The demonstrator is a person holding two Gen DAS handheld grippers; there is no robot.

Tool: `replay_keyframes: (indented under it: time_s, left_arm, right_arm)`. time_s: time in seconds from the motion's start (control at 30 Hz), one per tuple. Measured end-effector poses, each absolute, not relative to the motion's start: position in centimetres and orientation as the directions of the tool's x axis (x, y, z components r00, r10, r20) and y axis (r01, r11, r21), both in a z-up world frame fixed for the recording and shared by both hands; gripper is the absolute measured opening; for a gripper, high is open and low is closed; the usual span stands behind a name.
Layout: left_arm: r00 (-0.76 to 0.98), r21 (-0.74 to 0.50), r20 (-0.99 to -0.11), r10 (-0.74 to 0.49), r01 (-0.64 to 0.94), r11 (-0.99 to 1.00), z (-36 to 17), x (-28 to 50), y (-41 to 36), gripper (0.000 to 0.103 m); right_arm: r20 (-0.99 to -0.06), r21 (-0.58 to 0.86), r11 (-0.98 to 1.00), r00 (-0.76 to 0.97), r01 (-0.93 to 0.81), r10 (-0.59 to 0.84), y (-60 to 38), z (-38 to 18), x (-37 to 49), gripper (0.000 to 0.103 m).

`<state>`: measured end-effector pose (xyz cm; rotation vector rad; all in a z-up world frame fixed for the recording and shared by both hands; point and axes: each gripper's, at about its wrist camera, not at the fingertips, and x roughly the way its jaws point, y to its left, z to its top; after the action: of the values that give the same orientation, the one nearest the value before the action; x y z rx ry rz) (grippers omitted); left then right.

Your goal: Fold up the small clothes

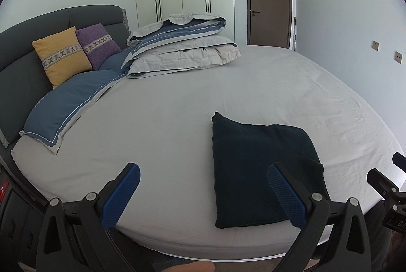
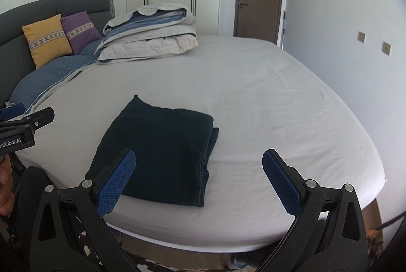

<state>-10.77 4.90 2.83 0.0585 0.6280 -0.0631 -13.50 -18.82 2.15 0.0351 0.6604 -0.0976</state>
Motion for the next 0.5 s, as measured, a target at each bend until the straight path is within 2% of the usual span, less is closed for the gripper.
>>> replay_keyframes:
  time_s: [0.3,0.5]
  left_arm:
    - [0.778,0.052,-0.625,-0.059,0.116,0.992,0.6,-10.6,3.5,0.103]
    - [0.756,0.022,-0.651,-0.068,0.109,0.994,-0.2,-10.0,4.0,0.103]
  right_arm:
    - [-0.644,0.007,0.976,0.748,0.216,-0.161,-21.2,1.4,-13.1,0.102]
    - [-0.663,-0.002,0.978,0.732,0.21,-0.159,-21.2,0.9,-12.9,0.102]
